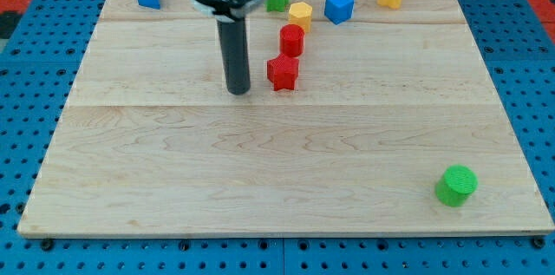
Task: Move green circle to bottom side of the red star
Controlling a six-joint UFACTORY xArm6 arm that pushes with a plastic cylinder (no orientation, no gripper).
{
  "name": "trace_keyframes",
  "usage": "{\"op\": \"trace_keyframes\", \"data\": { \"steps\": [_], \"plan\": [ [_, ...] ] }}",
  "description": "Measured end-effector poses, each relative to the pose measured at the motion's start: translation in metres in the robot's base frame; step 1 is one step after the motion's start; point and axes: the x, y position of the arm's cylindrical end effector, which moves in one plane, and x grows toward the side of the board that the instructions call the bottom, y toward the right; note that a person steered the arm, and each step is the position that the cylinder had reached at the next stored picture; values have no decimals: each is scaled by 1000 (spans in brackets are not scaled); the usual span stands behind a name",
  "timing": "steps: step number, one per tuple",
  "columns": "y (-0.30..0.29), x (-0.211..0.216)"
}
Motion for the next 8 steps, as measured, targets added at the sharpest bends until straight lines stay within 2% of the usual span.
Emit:
{"op": "trace_keyframes", "data": {
  "steps": [2, 3, 4, 5, 6, 7, 8],
  "plan": [
    [57, -5],
    [64, 6],
    [120, 53],
    [263, 57],
    [342, 123],
    [303, 209],
    [226, 182]
  ]
}}
